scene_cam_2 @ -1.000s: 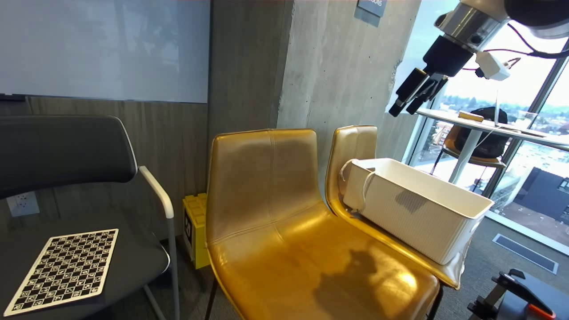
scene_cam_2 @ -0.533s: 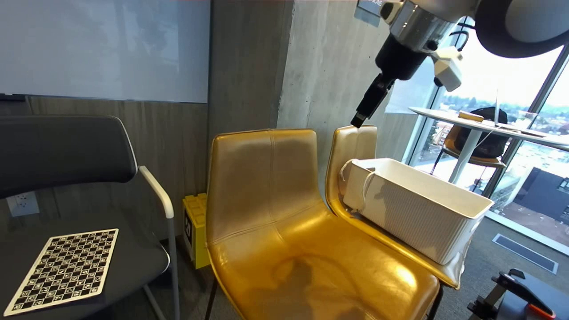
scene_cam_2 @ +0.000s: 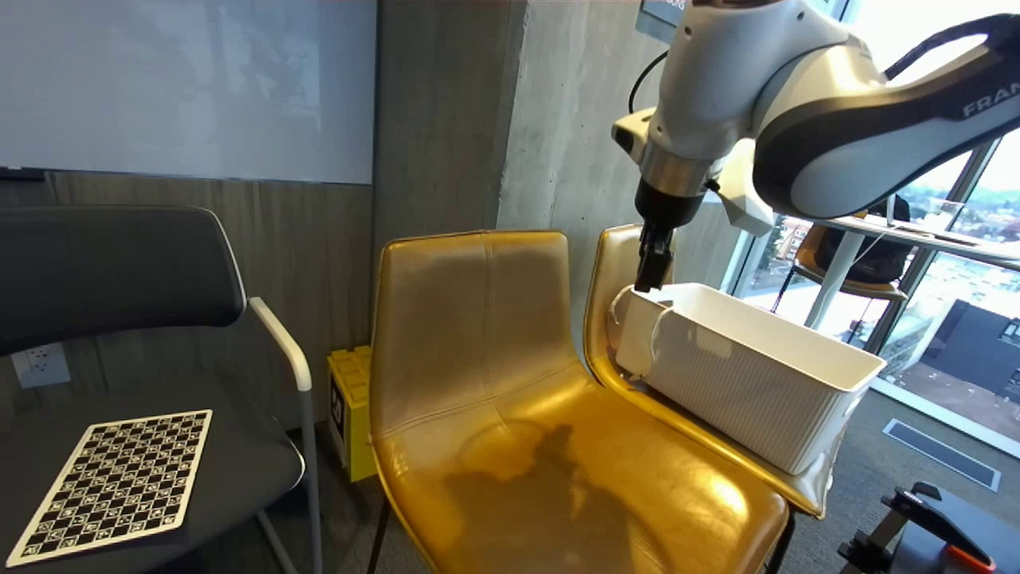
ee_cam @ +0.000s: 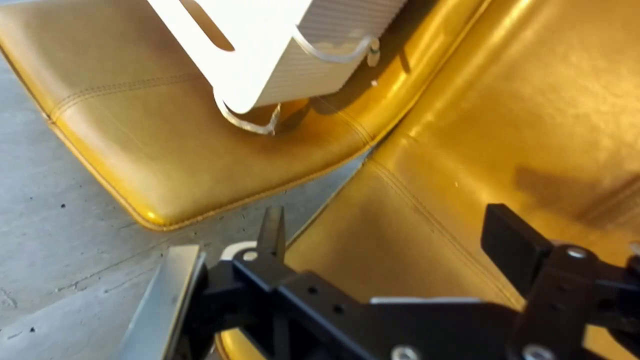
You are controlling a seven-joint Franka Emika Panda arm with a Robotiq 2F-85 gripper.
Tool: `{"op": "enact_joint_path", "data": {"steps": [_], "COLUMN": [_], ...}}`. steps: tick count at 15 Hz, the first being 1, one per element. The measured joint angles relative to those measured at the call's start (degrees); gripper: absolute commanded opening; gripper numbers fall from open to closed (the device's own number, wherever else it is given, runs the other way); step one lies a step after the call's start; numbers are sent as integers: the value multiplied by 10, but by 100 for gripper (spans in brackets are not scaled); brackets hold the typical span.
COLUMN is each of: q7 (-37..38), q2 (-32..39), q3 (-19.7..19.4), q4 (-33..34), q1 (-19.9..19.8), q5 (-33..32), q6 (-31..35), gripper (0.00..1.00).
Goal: Put the ropes inside the white basket
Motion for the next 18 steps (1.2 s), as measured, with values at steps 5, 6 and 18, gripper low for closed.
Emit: {"op": "enact_joint_path", "data": {"steps": [5,6,18], "q7": [-73,-86,-194], "q2": [38,43,117], "q3": [-6,-5,17], "q4": [7,7,62], "q1": [-3,-3,-3], "q5": [-39,-45,-75], "q6": [-81,-91,-144], "gripper": [100,100,100]}}
